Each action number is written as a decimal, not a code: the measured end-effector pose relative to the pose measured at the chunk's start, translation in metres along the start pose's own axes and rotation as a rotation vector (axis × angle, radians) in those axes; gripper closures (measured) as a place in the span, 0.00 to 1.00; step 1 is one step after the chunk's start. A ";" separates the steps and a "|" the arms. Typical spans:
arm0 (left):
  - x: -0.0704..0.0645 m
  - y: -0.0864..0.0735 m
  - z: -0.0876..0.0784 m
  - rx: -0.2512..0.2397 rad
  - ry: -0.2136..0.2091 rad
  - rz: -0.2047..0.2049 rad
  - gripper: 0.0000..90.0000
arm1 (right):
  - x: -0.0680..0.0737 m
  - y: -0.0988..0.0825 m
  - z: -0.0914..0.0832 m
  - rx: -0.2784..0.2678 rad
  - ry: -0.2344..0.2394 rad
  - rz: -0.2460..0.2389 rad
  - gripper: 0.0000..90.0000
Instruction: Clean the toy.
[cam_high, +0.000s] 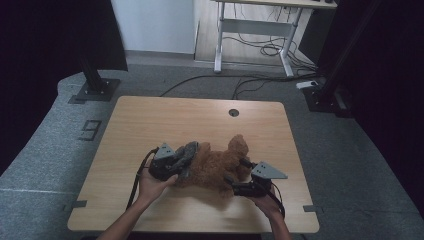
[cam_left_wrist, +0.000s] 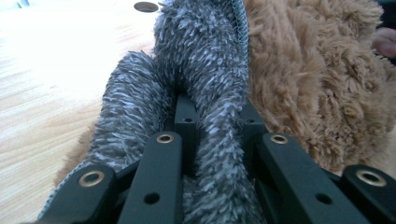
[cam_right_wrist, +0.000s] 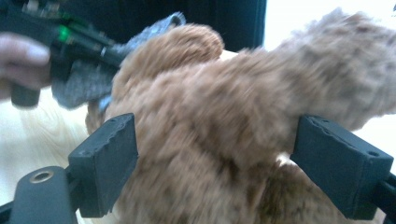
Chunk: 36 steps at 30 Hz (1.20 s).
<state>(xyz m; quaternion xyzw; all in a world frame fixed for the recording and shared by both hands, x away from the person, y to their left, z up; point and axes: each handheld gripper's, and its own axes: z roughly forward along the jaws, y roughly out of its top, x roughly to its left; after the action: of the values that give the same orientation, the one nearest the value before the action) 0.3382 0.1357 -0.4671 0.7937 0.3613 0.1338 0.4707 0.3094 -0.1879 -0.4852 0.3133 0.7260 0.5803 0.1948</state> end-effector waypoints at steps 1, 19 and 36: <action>-0.001 -0.002 -0.001 -0.005 0.000 -0.001 0.84 | -0.001 0.002 0.003 0.015 0.007 0.008 0.14; -0.057 0.058 0.009 -0.048 -0.103 0.092 0.83 | 0.010 -0.023 0.026 0.123 0.003 -0.027 0.35; -0.086 0.080 0.061 0.034 -0.143 0.123 0.83 | 0.010 -0.029 0.023 0.122 -0.031 -0.040 0.61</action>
<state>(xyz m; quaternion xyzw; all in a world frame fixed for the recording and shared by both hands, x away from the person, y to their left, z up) 0.3472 0.0125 -0.4199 0.8298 0.2794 0.0992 0.4729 0.3107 -0.1687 -0.5180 0.3188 0.7633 0.5259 0.1981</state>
